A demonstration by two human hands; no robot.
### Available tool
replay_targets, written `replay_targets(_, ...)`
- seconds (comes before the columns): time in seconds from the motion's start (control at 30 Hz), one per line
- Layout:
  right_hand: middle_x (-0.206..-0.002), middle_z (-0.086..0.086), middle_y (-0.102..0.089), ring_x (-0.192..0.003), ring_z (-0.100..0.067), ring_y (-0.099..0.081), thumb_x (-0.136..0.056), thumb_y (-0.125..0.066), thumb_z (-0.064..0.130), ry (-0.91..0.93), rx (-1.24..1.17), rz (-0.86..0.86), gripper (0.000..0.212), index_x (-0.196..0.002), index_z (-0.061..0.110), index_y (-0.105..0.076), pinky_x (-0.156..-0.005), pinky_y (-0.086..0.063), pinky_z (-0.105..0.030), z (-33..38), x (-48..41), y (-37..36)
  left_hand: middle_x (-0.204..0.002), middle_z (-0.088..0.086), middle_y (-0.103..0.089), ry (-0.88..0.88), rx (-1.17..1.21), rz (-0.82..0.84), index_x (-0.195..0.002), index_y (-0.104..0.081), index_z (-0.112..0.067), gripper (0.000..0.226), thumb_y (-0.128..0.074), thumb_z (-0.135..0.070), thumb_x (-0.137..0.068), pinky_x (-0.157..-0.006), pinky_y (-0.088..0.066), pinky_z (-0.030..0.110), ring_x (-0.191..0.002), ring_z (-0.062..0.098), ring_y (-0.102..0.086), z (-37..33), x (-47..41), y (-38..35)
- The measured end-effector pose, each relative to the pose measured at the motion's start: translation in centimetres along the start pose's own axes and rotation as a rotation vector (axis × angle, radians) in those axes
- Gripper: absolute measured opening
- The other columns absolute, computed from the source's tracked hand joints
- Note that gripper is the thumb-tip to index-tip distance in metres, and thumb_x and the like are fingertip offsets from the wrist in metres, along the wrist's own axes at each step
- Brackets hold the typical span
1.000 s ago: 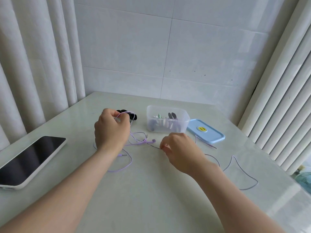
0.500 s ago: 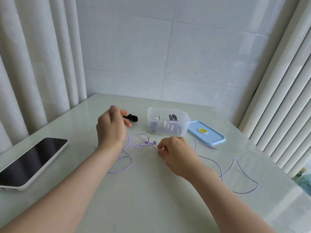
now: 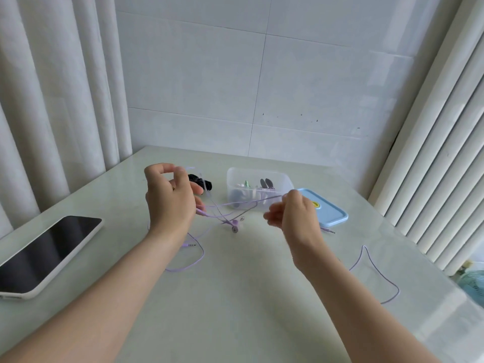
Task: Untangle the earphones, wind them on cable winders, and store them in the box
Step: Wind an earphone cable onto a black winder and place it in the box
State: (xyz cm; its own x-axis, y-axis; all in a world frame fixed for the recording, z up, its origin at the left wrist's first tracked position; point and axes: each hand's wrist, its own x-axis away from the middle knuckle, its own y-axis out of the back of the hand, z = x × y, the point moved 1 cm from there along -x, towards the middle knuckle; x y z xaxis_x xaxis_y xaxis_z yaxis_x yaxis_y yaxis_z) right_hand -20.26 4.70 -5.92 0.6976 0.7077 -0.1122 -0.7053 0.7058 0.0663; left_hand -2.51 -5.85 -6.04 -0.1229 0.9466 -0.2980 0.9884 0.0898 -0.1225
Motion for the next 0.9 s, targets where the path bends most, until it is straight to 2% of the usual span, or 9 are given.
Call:
replay_targets(0.1,-0.08,-0.023,-0.074,-0.089,-0.043,-0.076,-0.103,-0.029,0.011,-0.177,-0.649,-0.022,0.035,-0.093,-0.007,-0.057,-0.092,-0.062,-0.049,1.5,0.4,0.1,-0.084,0.011,-0.073,0.047,0.023,0.019,-0.121,-0.041,-0.017,0.019,-0.033,-0.009,-0.106,-0.043,-0.054,0.034,-0.041,0.027,-0.057,0.2,0.1,-0.2)
replay_targets(0.17,-0.091,-0.029,-0.073,-0.092,-0.047,-0.076,-0.106,-0.027,0.009,-0.15,-0.789,-0.007,0.029,-0.103,-0.005,-0.053,-0.091,-0.062,-0.051,2.4,0.8,0.3,-0.092,0.009,-0.074,0.069,-0.015,0.047,-0.116,-0.048,-0.016,0.021,-0.034,-0.006,-0.105,-0.043,-0.051,0.032,-0.043,0.026,-0.06,0.6,0.1,-0.4)
replay_targets(0.3,-0.105,-0.032,-0.073,-0.091,-0.046,-0.077,-0.11,-0.026,0.015,-0.042,-0.69,0.056,0.026,-0.119,0.003,-0.047,-0.075,-0.065,-0.045,2.5,1.2,0.0,-0.103,0.014,-0.073,0.085,-0.086,0.311,-0.104,-0.063,-0.01,0.019,-0.045,-0.012,-0.105,-0.054,-0.056,0.038,-0.056,0.028,-0.071,0.5,0.6,-0.7)
replay_targets(0.43,-0.107,-0.035,-0.071,-0.091,-0.047,-0.076,-0.113,-0.026,0.018,0.011,-0.662,0.096,0.022,-0.115,0.008,-0.045,-0.077,-0.064,-0.045,2.7,1.7,-0.3,-0.102,0.024,-0.076,0.245,-0.055,0.68,-0.117,-0.065,-0.013,0.038,-0.039,-0.04,-0.11,-0.081,-0.059,0.046,-0.075,0.034,-0.076,-0.5,2.2,-1.4)
replay_targets(0.6,-0.102,-0.034,-0.072,-0.09,-0.048,-0.076,-0.115,-0.025,0.021,0.038,-0.652,0.124,0.023,-0.112,0.01,-0.044,-0.081,-0.064,-0.049,3.0,2.0,-0.1,-0.101,0.01,-0.075,0.034,-0.192,0.954,-0.112,-0.074,-0.037,0.014,-0.067,-0.04,-0.1,-0.092,-0.053,0.039,-0.086,0.02,-0.074,-0.4,3.8,-1.9)
replay_targets(0.7,-0.091,-0.029,-0.073,-0.085,-0.047,-0.076,-0.115,-0.025,0.019,0.047,-0.735,0.08,0.021,-0.111,0.01,-0.043,-0.078,-0.065,-0.049,3.3,1.8,0.3,-0.089,-0.001,-0.076,-0.065,-0.357,0.909,-0.095,-0.078,-0.033,0.006,-0.079,-0.03,-0.09,-0.077,-0.056,0.033,-0.08,0.021,-0.075,0.0,3.8,-1.7)
replay_targets(0.77,-0.079,-0.023,-0.068,-0.065,-0.038,-0.073,-0.114,-0.027,0.018,0.038,-0.758,0.007,0.018,-0.106,0.011,-0.042,-0.059,-0.061,-0.04,3.5,1.4,0.8,-0.086,-0.007,-0.076,-0.126,-0.406,0.789,-0.09,-0.078,-0.028,0.012,-0.074,-0.018,-0.094,-0.062,-0.053,0.026,-0.07,0.02,-0.075,0.3,3.5,-1.6)
replay_targets(0.83,-0.069,-0.015,-0.059,-0.047,-0.024,-0.048,-0.111,-0.03,0.017,0.029,-0.664,-0.068,0.016,-0.1,0.015,-0.041,-0.046,-0.04,-0.029,3.6,1.1,1.5,-0.093,-0.009,-0.074,-0.13,-0.337,0.672,-0.097,-0.077,-0.022,0.02,-0.066,-0.006,-0.099,-0.055,-0.052,0.023,-0.063,0.022,-0.075,0.6,2.8,-1.6)
replay_targets(0.9,-0.065,-0.008,-0.055,-0.046,-0.02,-0.035,-0.105,-0.032,0.017,0.051,-0.485,-0.12,0.014,-0.095,0.018,-0.041,-0.048,-0.03,-0.028,3.4,0.9,1.9,-0.102,-0.008,-0.07,-0.193,-0.331,0.56,-0.103,-0.076,-0.023,0.021,-0.067,-0.004,-0.098,-0.054,-0.046,0.012,-0.058,0.017,-0.074,0.8,2.0,-1.5)
